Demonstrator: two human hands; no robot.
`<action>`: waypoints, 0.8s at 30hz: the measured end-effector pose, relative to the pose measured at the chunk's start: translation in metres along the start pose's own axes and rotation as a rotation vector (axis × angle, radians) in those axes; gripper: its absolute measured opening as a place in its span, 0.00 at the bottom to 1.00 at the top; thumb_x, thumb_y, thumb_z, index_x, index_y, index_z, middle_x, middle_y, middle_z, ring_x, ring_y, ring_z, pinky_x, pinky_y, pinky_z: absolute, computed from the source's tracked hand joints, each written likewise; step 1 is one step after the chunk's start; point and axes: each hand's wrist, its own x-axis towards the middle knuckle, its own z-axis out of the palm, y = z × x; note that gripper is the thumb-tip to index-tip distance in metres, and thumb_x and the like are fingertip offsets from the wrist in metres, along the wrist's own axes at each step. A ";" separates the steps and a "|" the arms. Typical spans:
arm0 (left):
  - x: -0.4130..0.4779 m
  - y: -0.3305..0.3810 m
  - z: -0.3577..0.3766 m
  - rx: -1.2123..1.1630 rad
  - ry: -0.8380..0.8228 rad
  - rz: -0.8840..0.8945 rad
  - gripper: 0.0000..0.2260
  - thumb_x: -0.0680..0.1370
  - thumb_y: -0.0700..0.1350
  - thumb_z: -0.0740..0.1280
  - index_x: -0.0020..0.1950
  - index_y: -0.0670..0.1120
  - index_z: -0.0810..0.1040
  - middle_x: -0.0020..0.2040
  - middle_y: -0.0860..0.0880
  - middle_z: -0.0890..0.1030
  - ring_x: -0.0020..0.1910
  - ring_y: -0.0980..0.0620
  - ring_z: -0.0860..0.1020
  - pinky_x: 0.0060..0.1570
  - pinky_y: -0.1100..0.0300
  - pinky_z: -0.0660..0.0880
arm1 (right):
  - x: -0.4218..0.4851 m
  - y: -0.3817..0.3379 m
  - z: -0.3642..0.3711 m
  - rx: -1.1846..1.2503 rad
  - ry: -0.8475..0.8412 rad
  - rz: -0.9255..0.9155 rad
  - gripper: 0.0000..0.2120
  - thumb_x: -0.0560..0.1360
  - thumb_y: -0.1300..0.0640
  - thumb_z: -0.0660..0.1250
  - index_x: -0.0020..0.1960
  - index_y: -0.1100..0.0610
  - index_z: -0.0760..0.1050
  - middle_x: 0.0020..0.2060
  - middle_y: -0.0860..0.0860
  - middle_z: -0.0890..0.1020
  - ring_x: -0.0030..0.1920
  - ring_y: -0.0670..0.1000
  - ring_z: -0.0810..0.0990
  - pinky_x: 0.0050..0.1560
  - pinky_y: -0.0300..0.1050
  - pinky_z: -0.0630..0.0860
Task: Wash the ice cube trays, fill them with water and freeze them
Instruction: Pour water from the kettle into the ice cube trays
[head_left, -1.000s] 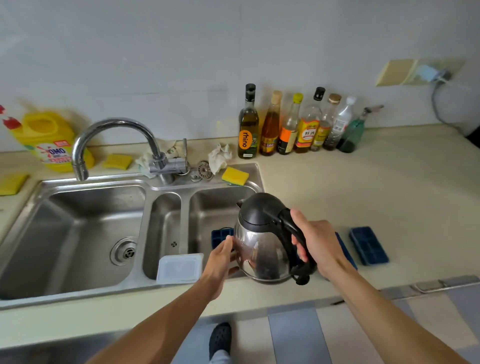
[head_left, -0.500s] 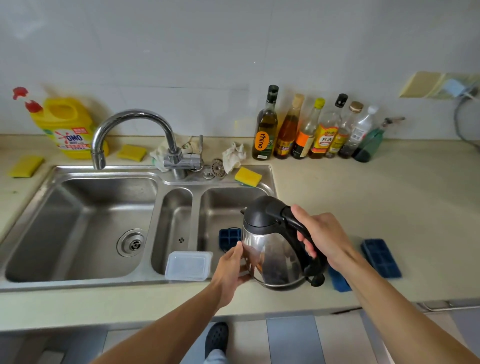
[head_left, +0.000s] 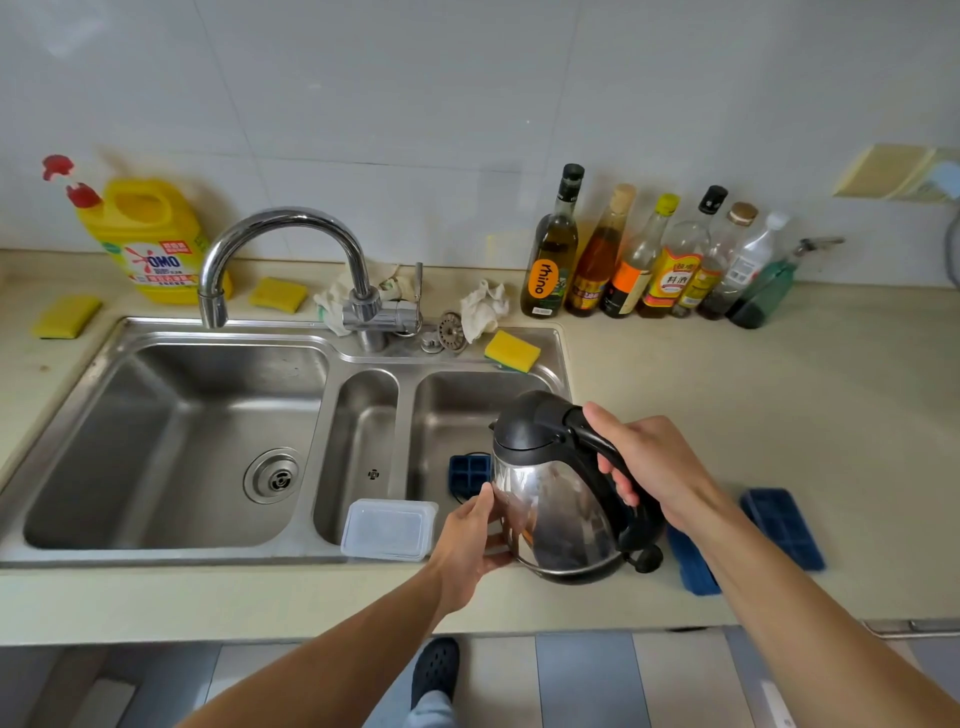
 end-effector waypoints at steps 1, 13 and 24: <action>0.000 0.000 0.000 0.005 -0.006 -0.005 0.23 0.85 0.57 0.55 0.46 0.45 0.83 0.53 0.43 0.85 0.58 0.40 0.82 0.56 0.46 0.80 | 0.001 -0.001 0.000 -0.004 -0.003 0.004 0.31 0.74 0.32 0.66 0.32 0.61 0.78 0.23 0.56 0.74 0.23 0.53 0.70 0.31 0.45 0.72; -0.005 0.004 0.005 -0.022 0.021 -0.082 0.23 0.85 0.57 0.55 0.53 0.41 0.82 0.56 0.42 0.84 0.58 0.41 0.81 0.61 0.42 0.79 | 0.006 -0.012 0.002 -0.058 -0.016 0.027 0.30 0.77 0.36 0.66 0.33 0.61 0.78 0.24 0.56 0.74 0.23 0.53 0.70 0.30 0.44 0.71; -0.010 0.009 0.009 -0.042 0.040 -0.101 0.21 0.86 0.56 0.55 0.54 0.44 0.81 0.54 0.42 0.84 0.56 0.41 0.81 0.52 0.48 0.80 | 0.012 -0.016 0.003 -0.073 -0.033 0.039 0.29 0.77 0.35 0.66 0.33 0.61 0.79 0.23 0.55 0.75 0.23 0.53 0.71 0.30 0.43 0.72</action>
